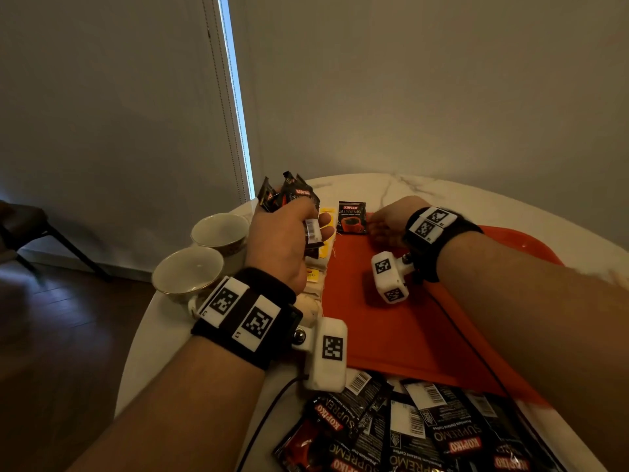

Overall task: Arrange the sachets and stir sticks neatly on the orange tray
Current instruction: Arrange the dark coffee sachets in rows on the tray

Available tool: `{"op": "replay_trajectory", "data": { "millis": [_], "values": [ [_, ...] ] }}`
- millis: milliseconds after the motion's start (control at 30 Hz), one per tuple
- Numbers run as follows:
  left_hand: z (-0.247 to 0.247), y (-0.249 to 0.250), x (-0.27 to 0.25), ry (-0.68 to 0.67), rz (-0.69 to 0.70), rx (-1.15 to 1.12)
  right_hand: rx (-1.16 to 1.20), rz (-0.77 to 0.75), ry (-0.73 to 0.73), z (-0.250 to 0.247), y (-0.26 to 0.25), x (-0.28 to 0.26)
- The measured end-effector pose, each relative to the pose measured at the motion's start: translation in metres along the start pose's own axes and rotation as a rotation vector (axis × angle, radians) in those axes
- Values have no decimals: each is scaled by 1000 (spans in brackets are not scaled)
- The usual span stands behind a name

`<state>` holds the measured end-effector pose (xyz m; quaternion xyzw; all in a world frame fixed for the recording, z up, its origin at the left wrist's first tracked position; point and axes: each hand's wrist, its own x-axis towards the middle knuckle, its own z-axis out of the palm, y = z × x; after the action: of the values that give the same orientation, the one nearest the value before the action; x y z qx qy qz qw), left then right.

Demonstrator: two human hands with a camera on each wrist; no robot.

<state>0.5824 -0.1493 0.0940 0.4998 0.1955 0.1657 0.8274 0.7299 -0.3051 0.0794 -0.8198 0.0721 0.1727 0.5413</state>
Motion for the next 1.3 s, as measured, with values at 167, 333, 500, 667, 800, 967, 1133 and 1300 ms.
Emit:
{"op": "replay_trajectory", "data": {
  "millis": [167, 333, 500, 667, 800, 967, 1133, 1300],
  "values": [
    [1, -1, -1, -47, -22, 21, 221, -114, -68, -7, 2, -40],
    [2, -5, -6, -53, 11, 104, 144, -314, -343, -5, 8, -95],
    [2, -5, -9, -88, 12, 147, 164, -426, -342, 9, 20, -98],
    [4, 1, -11, -75, -6, 45, 369, -397, -342, 8, 21, -98],
    [5, -2, -9, -29, 82, 140, 405, -451, -275, 7, 16, -100],
    [10, -2, -20, -143, 95, 201, 344, -586, -432, 12, 16, -103],
    [9, 6, -26, -169, 10, 113, 281, -643, -314, 10, 20, -99],
    [9, 4, -27, -213, 29, 263, 317, -562, -217, 6, 21, -90]
  ]
}}
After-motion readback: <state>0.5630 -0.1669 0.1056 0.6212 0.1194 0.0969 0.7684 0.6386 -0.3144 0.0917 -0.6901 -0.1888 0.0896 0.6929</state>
